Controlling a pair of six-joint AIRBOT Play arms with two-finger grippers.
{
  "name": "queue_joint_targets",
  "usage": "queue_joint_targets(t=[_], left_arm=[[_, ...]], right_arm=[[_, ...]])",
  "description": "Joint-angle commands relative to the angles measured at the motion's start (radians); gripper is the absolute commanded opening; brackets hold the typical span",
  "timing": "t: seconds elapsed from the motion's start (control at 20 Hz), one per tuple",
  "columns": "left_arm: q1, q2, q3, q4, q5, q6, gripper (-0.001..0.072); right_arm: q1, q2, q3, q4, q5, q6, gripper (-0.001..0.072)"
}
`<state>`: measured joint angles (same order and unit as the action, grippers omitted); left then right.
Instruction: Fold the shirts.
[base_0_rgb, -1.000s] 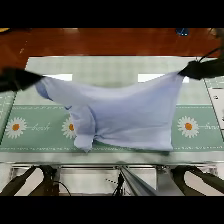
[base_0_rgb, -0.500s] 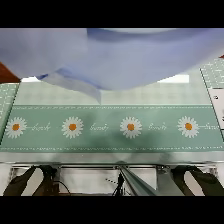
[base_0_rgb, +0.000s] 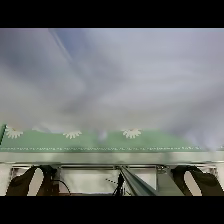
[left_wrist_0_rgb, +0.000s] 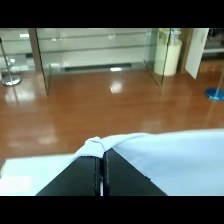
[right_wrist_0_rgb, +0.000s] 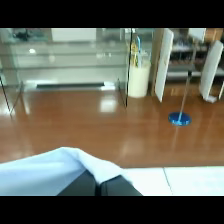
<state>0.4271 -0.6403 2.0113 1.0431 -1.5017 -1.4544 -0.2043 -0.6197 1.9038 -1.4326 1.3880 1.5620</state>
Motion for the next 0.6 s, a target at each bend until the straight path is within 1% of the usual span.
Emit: queue_joint_targets(t=[0.0, 0.1, 0.2, 0.25, 0.3, 0.4, 0.55], left_arm=[[-0.010, 0.028, 0.007, -0.006, -0.109, -0.026, 0.0027], [-0.010, 0.029, 0.007, -0.017, -0.235, -0.035, 0.0027], [-0.010, 0.019, 0.006, -0.015, -0.343, -0.036, 0.0026], [-0.010, 0.016, -0.010, -0.019, -0.339, -0.042, 0.0026], [-0.010, 0.007, -0.037, -0.020, -0.340, -0.044, 0.0026], [-0.010, -0.021, -0.132, -0.033, -0.340, -0.043, 0.0026], [-0.010, -0.082, -0.378, -0.073, -0.327, -0.035, 0.0026]], right_arm=[[0.000, 0.010, 0.004, 0.008, 0.128, 0.009, 0.0035], [0.000, 0.008, 0.004, -0.014, 0.255, 0.002, 0.0035], [0.000, -0.017, 0.004, -0.041, 0.430, -0.050, 0.0035], [0.006, -0.040, -0.006, -0.040, 0.468, -0.013, 0.0034], [0.024, -0.062, -0.014, -0.043, 0.468, -0.030, 0.0034], [0.048, -0.133, -0.043, -0.039, 0.468, -0.031, 0.0034], [0.058, -0.285, -0.152, -0.016, 0.465, -0.057, 0.0034]])
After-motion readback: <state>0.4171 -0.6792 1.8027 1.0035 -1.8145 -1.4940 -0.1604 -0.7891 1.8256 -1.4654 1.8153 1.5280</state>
